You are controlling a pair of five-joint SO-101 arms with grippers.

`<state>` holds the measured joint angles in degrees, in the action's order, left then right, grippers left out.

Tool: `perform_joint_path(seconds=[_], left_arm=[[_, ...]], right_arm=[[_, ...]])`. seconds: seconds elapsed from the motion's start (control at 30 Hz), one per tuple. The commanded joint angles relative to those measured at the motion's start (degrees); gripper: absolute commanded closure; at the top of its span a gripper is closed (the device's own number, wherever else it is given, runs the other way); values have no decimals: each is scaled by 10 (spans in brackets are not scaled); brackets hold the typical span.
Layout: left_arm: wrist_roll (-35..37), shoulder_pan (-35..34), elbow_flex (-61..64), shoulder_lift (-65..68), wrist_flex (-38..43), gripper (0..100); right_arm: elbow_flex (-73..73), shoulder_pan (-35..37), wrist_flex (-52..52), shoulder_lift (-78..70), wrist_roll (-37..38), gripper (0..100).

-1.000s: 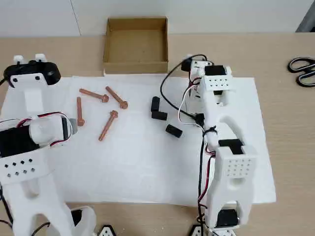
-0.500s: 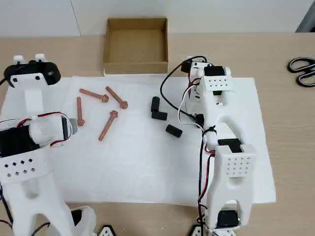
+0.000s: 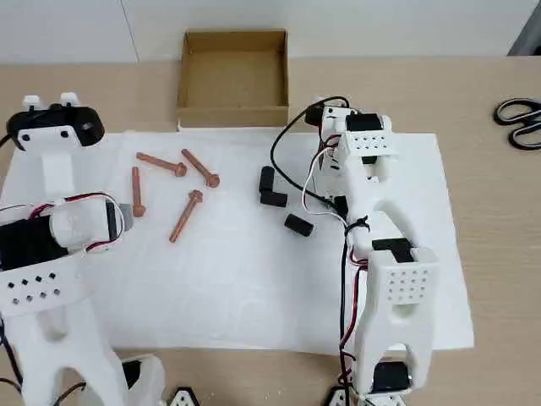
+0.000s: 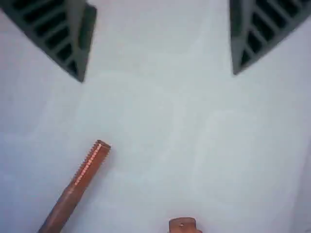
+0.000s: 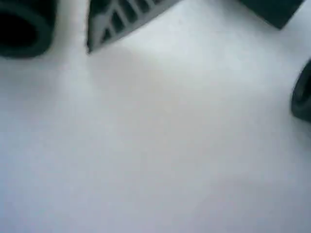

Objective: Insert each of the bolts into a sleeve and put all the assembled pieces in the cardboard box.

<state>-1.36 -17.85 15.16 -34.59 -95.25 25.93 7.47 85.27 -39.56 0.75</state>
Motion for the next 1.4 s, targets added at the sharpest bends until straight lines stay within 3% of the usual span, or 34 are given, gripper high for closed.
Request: perform_joint_path(seconds=[0.0,0.17,0.47,0.73,1.07,1.37], left_arm=[[4,-1,2,-4,1,814],[4,-1,2,-4,1,814],[-1,-1,-4,18,-1,814],[-15,-3,-116,229,-1,814],[-13,-1,-299,505,10,815],[-71,67,-382,576,-23,815]], right_arm=[[5,-10,0,-6,0,861],[6,-11,-4,-5,1,970],[9,-11,36,66,18,981],[8,-9,116,165,67,980],[4,-39,128,180,62,981],[4,-37,125,180,62,981]])
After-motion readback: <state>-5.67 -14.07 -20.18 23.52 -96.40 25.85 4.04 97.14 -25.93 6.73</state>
